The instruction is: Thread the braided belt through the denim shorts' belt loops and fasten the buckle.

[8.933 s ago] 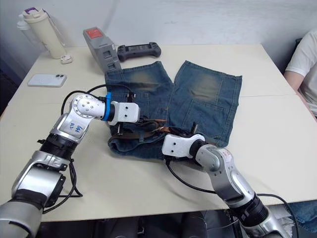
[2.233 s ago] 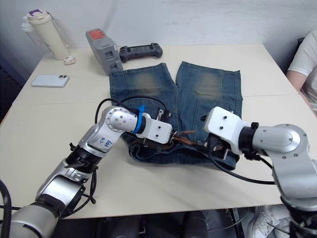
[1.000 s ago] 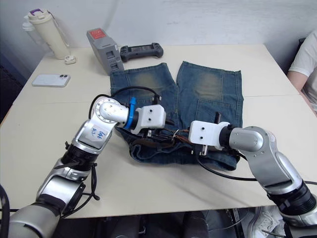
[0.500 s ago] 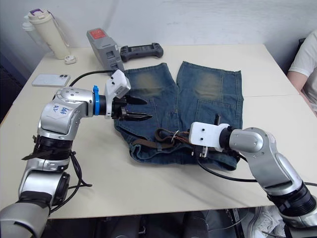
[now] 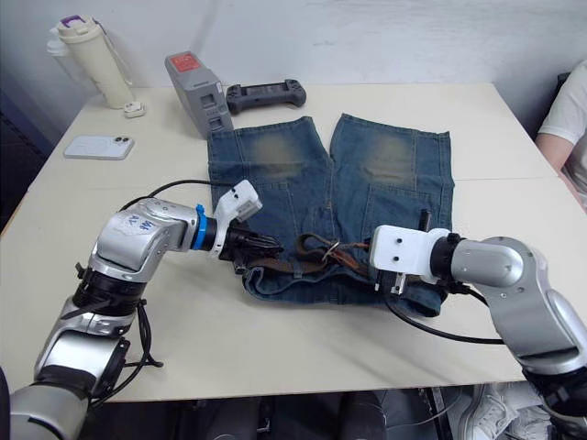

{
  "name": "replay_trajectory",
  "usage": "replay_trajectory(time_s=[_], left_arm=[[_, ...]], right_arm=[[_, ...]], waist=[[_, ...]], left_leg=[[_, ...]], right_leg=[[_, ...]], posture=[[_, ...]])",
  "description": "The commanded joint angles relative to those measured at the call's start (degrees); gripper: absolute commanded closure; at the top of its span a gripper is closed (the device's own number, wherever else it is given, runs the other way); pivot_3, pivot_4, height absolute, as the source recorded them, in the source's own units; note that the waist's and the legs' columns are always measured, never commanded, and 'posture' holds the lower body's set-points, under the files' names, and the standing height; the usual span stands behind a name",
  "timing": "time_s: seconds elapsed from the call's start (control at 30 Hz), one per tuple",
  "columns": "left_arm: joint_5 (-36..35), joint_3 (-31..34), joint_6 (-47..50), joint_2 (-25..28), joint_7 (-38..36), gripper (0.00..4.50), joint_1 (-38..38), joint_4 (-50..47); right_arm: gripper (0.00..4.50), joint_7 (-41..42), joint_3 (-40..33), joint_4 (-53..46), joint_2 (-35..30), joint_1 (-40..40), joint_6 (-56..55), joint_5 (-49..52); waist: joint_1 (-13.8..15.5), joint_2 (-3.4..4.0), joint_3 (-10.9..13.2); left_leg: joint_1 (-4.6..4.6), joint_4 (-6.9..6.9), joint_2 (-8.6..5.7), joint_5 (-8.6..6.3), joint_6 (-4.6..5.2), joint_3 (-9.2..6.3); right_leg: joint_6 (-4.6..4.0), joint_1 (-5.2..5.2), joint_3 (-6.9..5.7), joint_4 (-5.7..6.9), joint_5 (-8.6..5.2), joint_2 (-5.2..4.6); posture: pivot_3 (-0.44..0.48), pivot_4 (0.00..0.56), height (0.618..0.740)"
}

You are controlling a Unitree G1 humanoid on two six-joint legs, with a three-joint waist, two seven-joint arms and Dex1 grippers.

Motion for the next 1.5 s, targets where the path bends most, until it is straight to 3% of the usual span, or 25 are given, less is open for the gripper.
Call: replay_trajectory(time_s=[0.03,0.33,0.5,0.67,0.97,1.23,1.5], left_arm=[[-2.4,-2.8,0.6,2.4,-2.0,4.47,0.3,-3.9],[5.5,-16.6,-11.3,10.2,-2.5,4.47,5.4,-3.4],[8.8,-20.3,-15.2,12.2,-2.7,4.47,6.6,-4.1],[16.1,-24.0,-22.3,15.6,-2.6,4.47,7.0,0.2],[24.3,-24.7,-31.6,18.5,-4.4,4.47,6.9,6.5],[24.2,-22.8,-33.2,19.9,-6.7,4.47,7.7,7.5],[24.1,-20.6,-36.7,22.8,-8.4,4.47,9.0,9.7]], right_arm=[[4.5,0.7,-4.6,-2.5,-1.9,1.6,0.4,1.5],[4.5,0.7,-6.0,-4.4,-2.6,3.3,1.3,3.4],[4.5,1.1,-7.0,-4.0,-3.9,6.4,-1.5,2.5],[4.5,0.4,-12.4,0.0,-5.0,14.8,-13.5,-0.7],[4.5,-4.9,-19.1,11.4,-4.3,22.4,-35.4,-6.5],[4.5,-4.4,-23.7,19.6,-5.6,25.9,-43.1,-5.8],[4.5,-3.0,-24.8,20.1,-5.2,28.4,-44.3,-2.9]], waist=[[0.0,0.0,0.0],[0.0,-0.01,0.0],[-0.1,0.04,-0.1],[-0.1,0.1,-0.3],[-1.1,0.14,-1.2],[-1.5,0.38,-1.4],[-1.9,0.39,-1.4]], left_leg=[[0.0,0.0,0.0,0.0,0.0,0.0],[0.09,-0.04,0.01,0.0,0.0,0.04],[0.42,-0.13,0.01,-0.01,0.01,0.06],[0.53,-0.14,0.02,-0.05,0.04,0.05],[1.34,-0.2,0.13,-0.12,-0.09,0.16],[1.48,-0.01,0.23,-0.22,-0.27,0.11],[1.54,-0.05,0.26,-0.26,-0.34,0.09]], right_leg=[[0.0,0.0,0.0,0.0,0.0,0.0],[-0.01,0.02,0.05,0.0,0.0,0.01],[-0.03,0.36,0.05,-0.11,-0.02,0.02],[-0.04,0.51,0.01,-0.19,-0.03,0.02],[-0.32,0.99,0.13,-0.14,-0.28,0.04],[-0.63,0.88,0.18,0.59,-0.75,0.03],[-0.72,0.81,0.22,0.7,-0.87,0.07]], posture=[[0.0,0.15,0.65],[0.0,0.15,0.65],[0.0,0.15,0.65],[0.0,0.15,0.65],[0.0,0.15,0.65],[0.0,0.15,0.65],[0.0,0.15,0.65]])
